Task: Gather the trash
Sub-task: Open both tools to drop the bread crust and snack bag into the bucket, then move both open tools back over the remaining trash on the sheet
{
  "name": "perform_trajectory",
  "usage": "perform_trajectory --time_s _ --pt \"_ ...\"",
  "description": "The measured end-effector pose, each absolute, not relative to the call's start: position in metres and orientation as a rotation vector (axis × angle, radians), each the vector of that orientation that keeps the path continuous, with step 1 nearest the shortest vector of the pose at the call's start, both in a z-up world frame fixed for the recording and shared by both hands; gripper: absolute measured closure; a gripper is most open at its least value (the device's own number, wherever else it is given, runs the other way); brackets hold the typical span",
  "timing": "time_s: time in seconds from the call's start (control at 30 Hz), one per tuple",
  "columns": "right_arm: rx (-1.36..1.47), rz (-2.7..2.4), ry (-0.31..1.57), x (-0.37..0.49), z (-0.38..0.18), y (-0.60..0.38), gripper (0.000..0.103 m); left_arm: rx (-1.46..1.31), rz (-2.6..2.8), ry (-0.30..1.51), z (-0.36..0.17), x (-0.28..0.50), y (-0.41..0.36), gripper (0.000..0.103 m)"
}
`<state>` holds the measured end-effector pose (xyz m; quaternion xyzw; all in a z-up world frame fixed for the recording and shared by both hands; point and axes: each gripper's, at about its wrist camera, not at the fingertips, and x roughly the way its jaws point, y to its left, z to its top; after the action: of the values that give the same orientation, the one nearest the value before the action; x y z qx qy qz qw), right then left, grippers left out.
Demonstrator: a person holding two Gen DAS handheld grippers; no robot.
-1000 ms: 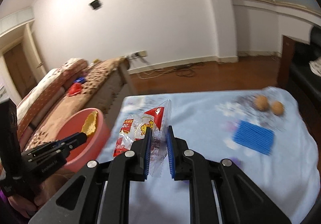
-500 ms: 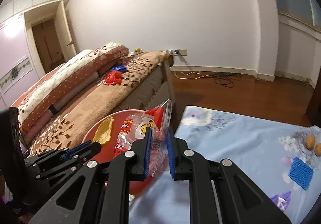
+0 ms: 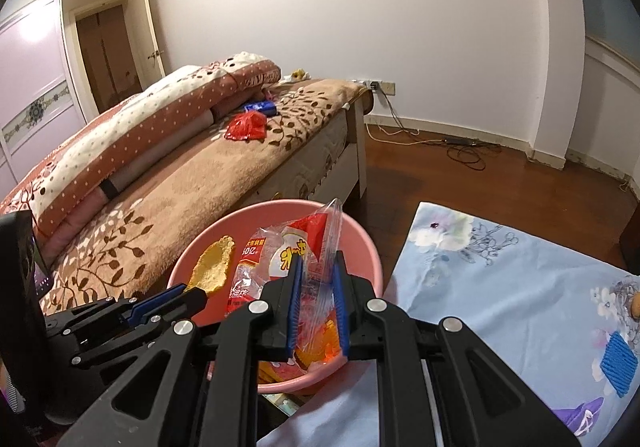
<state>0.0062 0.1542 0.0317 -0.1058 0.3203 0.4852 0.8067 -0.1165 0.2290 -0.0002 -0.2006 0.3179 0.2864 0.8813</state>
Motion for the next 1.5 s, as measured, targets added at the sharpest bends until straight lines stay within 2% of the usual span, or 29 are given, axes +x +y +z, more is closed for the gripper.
perform_trajectory --time_s 0.23,0.4,0.47,0.57,1.03,1.5 --pt "-0.25 1.041 0.714 0.007 0.021 0.162 0.086 -0.437 0.596 0.682 -0.006 -0.114 0.234 0.089" --pt "-0.246 1.044 0.738 0.009 0.016 0.164 0.084 -0.442 0.608 0.692 -0.009 -0.113 0.236 0.084" --pt "-0.245 1.049 0.745 0.01 0.014 0.164 0.084 -0.444 0.616 0.689 -0.009 -0.114 0.236 0.07" --pt "-0.241 1.057 0.753 0.01 0.014 0.163 0.077 -0.446 0.618 0.677 -0.006 -0.115 0.236 0.063" --pt "-0.182 1.003 0.768 0.017 0.013 0.12 0.077 -0.4 0.559 0.686 0.0 -0.1 0.212 0.063" --pt "-0.093 0.822 0.813 0.047 0.005 0.0 0.077 -0.278 0.275 0.706 0.005 -0.046 0.136 0.063"
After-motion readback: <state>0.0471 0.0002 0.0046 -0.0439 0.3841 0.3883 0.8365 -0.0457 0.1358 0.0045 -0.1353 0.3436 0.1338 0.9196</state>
